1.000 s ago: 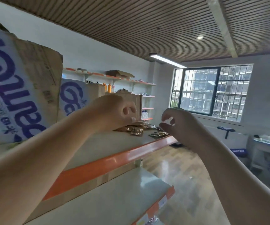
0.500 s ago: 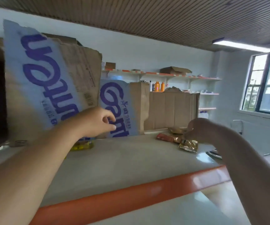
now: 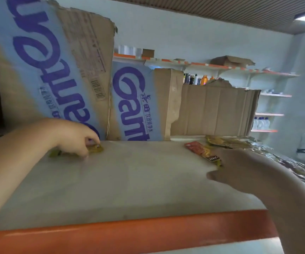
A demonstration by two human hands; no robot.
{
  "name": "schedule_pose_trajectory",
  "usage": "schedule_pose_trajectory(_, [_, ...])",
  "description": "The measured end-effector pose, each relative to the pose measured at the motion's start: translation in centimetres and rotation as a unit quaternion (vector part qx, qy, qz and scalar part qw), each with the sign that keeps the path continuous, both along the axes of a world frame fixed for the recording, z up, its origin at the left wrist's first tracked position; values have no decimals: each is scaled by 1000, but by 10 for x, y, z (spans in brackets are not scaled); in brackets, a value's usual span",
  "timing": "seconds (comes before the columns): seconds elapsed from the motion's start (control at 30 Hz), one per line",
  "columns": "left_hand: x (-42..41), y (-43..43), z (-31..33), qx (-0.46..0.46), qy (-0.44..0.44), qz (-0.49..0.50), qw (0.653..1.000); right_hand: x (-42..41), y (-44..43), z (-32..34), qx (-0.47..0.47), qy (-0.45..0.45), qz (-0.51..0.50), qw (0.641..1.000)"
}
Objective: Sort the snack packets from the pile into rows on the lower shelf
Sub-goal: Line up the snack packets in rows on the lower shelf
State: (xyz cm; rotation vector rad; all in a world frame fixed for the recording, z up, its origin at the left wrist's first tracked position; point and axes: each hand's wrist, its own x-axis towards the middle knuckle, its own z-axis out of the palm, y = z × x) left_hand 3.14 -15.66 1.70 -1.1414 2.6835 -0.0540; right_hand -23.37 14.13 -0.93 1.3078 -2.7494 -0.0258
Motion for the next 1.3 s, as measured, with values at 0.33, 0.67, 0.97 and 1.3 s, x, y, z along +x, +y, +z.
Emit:
schedule_pose_trajectory(0.33, [-28, 48, -1, 81, 175, -173, 966, 89, -17, 1, -23, -47, 227, 973])
schedule_pose_trajectory(0.67, [-15, 47, -1, 89, 108, -138, 981, 87, -64, 25, 5, -65, 204, 977])
schedule_pose_trajectory(0.97, [-4, 51, 10, 40, -27, -125, 991, 68, -83, 9, -14, -136, 195, 971])
schedule_pose_trajectory(1.3, [2, 59, 13, -12, 44, -113, 993, 63, -83, 7, -81, -129, 202, 967])
